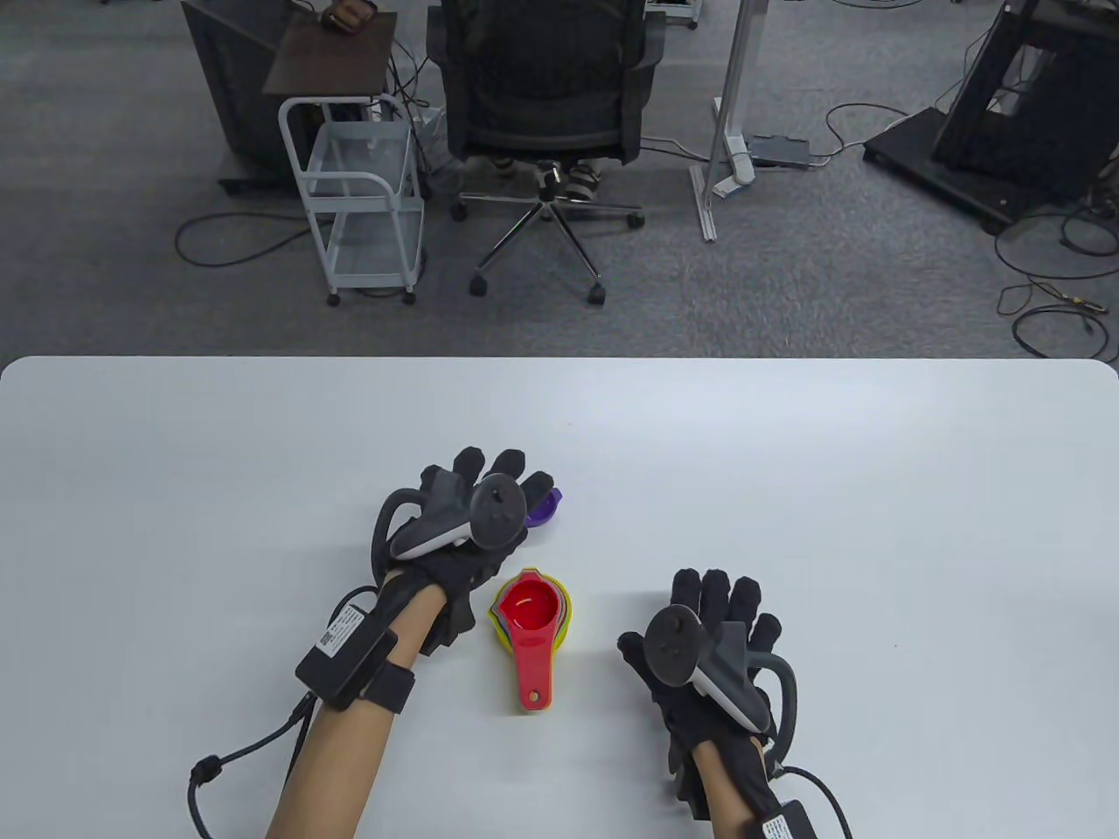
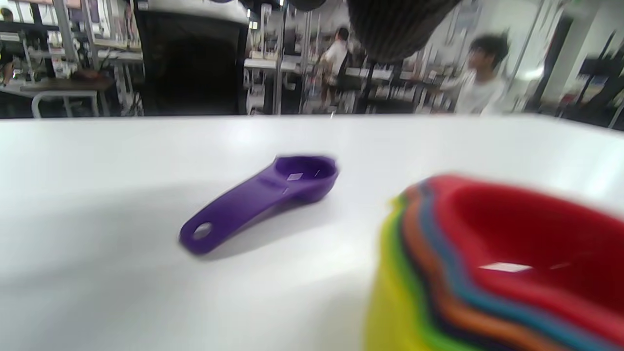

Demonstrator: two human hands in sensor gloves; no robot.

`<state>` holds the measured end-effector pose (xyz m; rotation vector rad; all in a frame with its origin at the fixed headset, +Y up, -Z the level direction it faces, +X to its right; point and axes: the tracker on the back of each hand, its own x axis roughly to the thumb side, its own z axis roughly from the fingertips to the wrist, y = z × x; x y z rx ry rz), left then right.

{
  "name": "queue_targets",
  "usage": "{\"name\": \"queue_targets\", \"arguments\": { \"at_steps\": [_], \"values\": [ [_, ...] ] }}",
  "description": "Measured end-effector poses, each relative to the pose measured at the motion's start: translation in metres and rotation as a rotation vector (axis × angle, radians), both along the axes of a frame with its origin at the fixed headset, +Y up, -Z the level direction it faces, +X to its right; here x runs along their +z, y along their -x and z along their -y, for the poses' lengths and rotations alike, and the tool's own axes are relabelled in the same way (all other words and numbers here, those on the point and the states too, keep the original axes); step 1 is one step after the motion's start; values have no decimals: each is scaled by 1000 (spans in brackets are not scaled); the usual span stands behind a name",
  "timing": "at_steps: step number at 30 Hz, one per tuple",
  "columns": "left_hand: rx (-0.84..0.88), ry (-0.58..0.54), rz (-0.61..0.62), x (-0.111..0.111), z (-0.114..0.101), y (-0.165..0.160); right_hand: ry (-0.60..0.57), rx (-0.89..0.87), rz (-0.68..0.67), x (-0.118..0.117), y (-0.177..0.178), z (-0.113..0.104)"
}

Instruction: Nest plastic measuring cups

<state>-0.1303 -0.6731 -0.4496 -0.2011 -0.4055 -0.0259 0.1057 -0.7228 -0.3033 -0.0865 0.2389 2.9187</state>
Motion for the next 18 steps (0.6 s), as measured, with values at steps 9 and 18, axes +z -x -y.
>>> {"name": "queue_targets", "arguments": {
  "at_steps": [9,18],
  "values": [
    [57,333,70,-73,51,-11,50,-8,67,-4,-16,10],
    [29,309,78,-88,76,-12,86,-9,94,-6,-22,16]
  ]
}}
